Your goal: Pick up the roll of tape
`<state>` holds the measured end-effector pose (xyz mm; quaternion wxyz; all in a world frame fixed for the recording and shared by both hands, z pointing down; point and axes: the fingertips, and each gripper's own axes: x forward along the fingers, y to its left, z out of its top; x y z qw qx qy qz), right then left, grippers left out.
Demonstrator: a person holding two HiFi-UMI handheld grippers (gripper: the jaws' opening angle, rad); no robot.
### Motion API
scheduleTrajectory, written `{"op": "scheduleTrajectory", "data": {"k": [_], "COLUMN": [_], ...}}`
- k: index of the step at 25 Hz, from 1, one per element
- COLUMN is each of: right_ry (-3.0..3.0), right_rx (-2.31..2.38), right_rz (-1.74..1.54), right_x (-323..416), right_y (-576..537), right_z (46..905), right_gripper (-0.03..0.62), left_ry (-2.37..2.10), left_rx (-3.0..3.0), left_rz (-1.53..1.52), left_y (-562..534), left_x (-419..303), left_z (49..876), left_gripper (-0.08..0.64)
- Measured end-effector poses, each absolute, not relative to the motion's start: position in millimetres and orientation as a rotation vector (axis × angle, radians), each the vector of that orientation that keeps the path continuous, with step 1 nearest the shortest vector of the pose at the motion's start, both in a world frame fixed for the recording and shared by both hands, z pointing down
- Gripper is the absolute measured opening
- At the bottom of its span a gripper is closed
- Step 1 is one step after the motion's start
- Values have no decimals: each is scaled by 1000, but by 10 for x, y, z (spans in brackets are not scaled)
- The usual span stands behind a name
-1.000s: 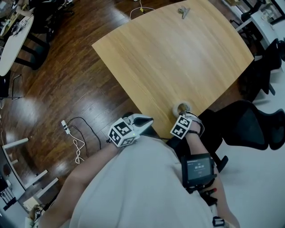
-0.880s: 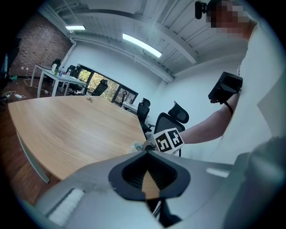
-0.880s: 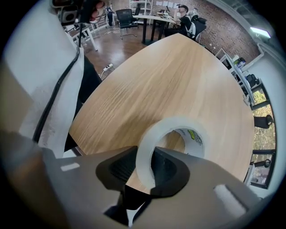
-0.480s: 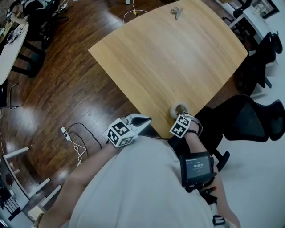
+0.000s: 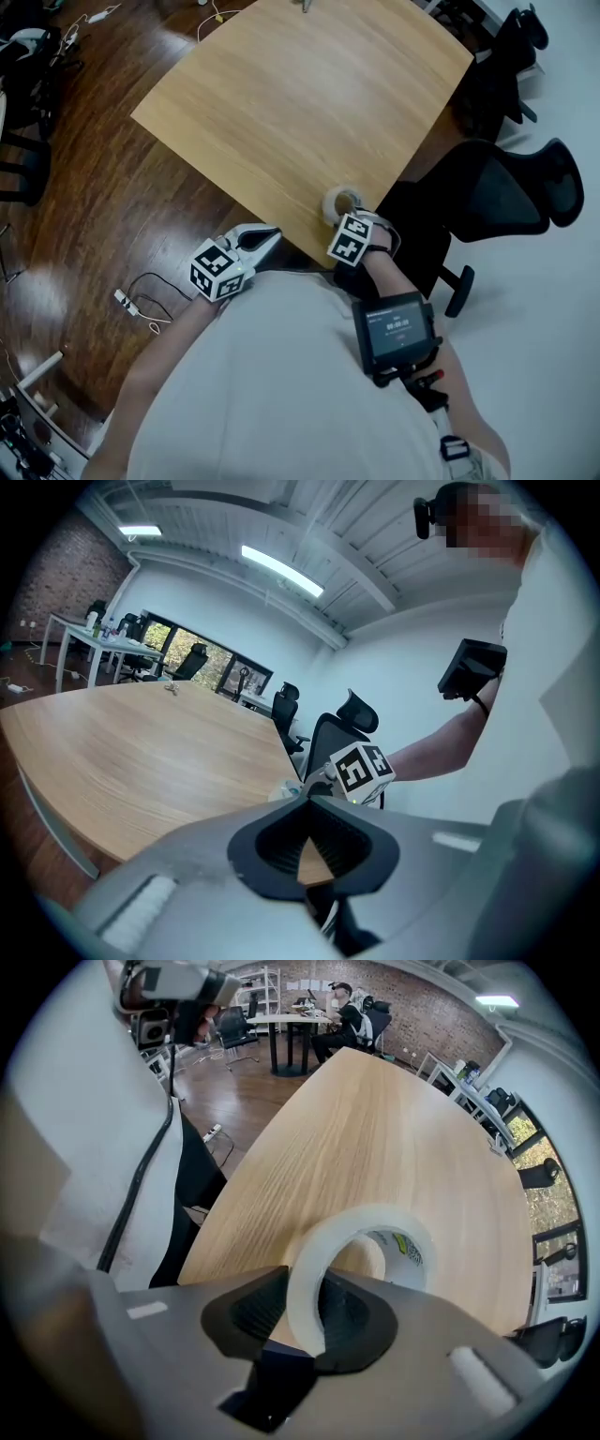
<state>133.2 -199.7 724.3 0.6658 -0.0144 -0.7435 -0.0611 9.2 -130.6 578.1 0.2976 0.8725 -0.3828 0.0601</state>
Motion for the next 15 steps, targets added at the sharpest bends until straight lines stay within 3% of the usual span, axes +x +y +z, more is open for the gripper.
{"op": "scheduleTrajectory", "data": {"k": [15], "right_ry": [-2110], "right_rx": [243], "right_rz": [169], "right_x": [851], "right_y": [-2100], "right_z": [6371], "right_gripper": [95], "left_ry": [-951], "left_rx": [2406], "left_rz": [189], "left_y": [-1438], "left_x": [64], "left_z": [5700], "left_gripper": [6]}}
